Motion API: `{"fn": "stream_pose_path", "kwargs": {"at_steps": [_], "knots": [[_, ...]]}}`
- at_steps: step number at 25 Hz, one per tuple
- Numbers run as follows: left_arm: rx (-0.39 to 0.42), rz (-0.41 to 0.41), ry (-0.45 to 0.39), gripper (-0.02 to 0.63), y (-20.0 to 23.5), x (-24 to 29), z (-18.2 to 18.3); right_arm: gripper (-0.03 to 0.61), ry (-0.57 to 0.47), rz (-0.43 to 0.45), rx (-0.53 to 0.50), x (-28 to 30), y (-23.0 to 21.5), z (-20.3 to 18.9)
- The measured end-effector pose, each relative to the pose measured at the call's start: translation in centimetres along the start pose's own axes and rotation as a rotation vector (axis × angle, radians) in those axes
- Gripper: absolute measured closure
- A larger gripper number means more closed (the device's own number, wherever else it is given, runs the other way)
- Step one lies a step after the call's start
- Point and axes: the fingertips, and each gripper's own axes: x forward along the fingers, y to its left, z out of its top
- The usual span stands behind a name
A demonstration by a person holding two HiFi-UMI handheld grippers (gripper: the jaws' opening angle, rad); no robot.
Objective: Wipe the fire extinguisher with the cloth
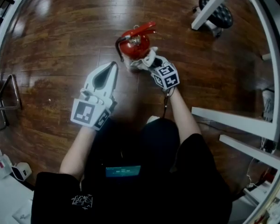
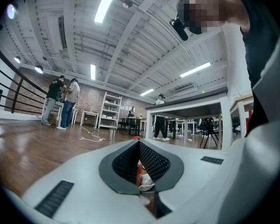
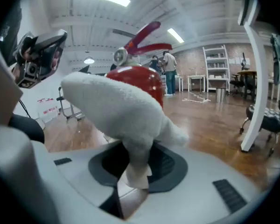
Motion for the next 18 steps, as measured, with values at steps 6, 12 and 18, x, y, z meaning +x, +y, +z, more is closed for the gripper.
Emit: {"fn": "stream_pose_path", "kwargs": {"at_steps": [6, 12, 18], "knots": [[-0.004, 0.017, -0.003, 0.611, -0.1, -0.8, -0.3, 0.453, 0.120, 0.010, 0.105, 3.3, -0.3, -5.4], [-0.008, 0.018, -0.004, 0.611, -0.2, -1.3, -0.4, 0.454, 0.138, -0.018, 0.208, 3.1, -0.1, -5.7], [-0.020, 0.022, -0.041, 0.611, 0.7, -1.9, 0.6, 0.453, -0.132, 0.059, 0.264, -6.1, 1.6, 6.7]]}}
